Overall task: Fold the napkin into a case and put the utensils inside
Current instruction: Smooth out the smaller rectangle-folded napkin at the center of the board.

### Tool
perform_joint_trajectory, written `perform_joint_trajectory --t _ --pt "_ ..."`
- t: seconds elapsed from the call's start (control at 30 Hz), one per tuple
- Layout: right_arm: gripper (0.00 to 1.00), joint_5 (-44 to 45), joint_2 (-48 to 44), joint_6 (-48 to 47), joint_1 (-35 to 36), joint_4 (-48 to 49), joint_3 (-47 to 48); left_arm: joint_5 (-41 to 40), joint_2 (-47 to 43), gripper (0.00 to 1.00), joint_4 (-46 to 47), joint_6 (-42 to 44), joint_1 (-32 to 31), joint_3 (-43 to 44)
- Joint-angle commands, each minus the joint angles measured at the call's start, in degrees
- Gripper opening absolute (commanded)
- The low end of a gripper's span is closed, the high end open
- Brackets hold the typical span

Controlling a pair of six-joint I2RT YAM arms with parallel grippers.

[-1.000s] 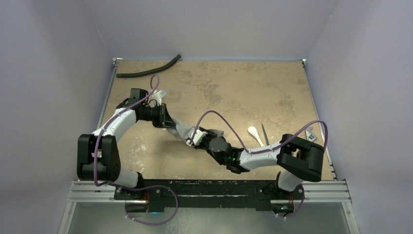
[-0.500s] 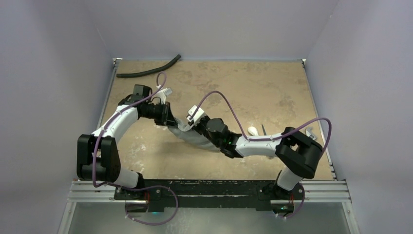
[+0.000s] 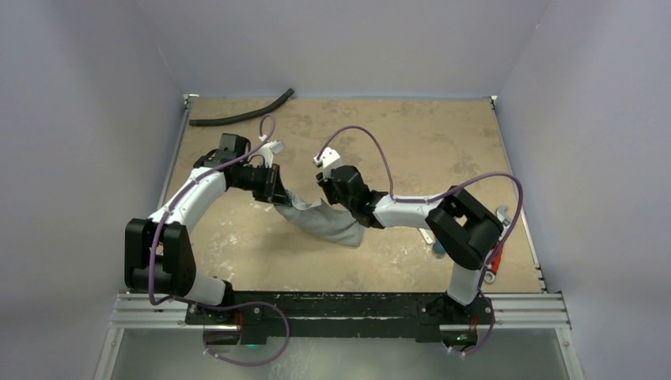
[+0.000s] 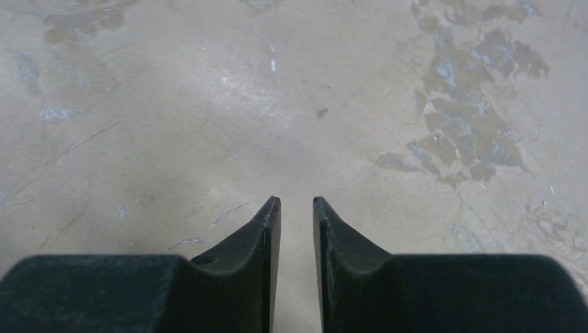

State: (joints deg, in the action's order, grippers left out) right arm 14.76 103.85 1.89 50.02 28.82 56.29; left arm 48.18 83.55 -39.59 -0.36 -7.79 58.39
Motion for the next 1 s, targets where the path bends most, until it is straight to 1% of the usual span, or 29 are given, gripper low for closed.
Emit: perform_joint_trajectory --t 0.0,0.03,0.07,0.13,0.17,0.2,0.23,0.3,0.37,0.47,0.53,0.63,0.67,0.7,0.73,0.87,0.93,0.97 --pt "0.26 -4.3 -1.7 6.1 -2.6 -3.2 3.1 1.7 -1.7 0.00 -0.1 0.8 -0.7 2.6" --pt "0.28 -4.8 -1.9 6.7 -3.1 -3.7 3.4 1.9 -1.8 0.00 0.0 0.8 -0.8 2.6" --pt "0.36 -5.7 -2.8 7.1 -3.5 -3.3 2.8 2.2 -1.8 0.00 0.0 -0.8 -0.7 2.7" --pt "0.61 -9.4 -7.1 7.1 -4.9 1.9 -2.1 3.3 -1.9 0.00 0.3 -2.0 -0.7 3.0" --pt "0.66 -13.1 -9.9 6.7 -6.2 5.1 -6.6 3.7 -2.0 0.00 0.6 -2.6 -0.6 3.1" --pt "0.70 -18.3 -12.8 6.1 -7.9 7.6 -9.2 4.0 -2.0 0.00 0.8 -3.0 -0.6 3.1" --pt "0.72 -23.4 -15.1 5.6 -9.7 8.4 -11.0 4.1 -2.1 0.00 1.0 -3.4 -0.6 3.1" --pt "0.73 -28.3 -19.8 2.2 -12.2 3.6 -11.9 4.2 -2.2 0.00 1.5 -4.4 -0.1 2.7" --pt "0.74 -32.2 -25.8 -0.1 -13.3 0.7 -14.0 4.3 -2.1 0.00 2.3 -5.8 0.9 2.2" --pt "0.76 -41.2 -34.6 -5.1 -13.6 -0.8 -17.5 4.4 -1.9 0.00 3.4 -7.5 1.8 1.9" --pt "0.76 -45.0 -36.4 -9.2 -13.5 -1.5 -17.6 4.6 -1.9 0.00 4.2 -8.5 1.9 1.4" --pt "0.77 -53.5 -34.3 -13.7 -13.4 -3.8 -16.4 4.5 -1.8 0.00 4.5 -9.1 1.9 1.0" --pt "0.91 -56.3 -33.5 -14.5 -13.1 -3.9 -16.1 4.3 -1.8 0.00 4.4 -9.1 1.9 1.1" --pt "0.98 -57.5 -32.6 -15.7 -12.4 -4.3 -15.5 4.1 -1.8 0.00 4.2 -9.1 1.9 1.4" --pt "0.99 -56.5 -32.0 -17.1 -11.5 -4.9 -14.9 4.0 -1.8 0.00 3.9 -9.0 2.0 1.4" --pt "0.99 -44.4 -28.4 -22.8 -7.0 -6.4 -11.2 3.8 -1.9 0.00 3.6 -9.2 2.1 1.3" --pt "0.99 -38.2 -26.3 -24.2 -5.2 -4.7 -9.6 3.8 -1.8 0.00 3.7 -9.3 2.0 0.9" --pt "0.98 -37.5 -25.6 -24.6 -4.6 -3.2 -9.5 3.8 -1.8 0.00 3.8 -9.3 2.1 0.8"
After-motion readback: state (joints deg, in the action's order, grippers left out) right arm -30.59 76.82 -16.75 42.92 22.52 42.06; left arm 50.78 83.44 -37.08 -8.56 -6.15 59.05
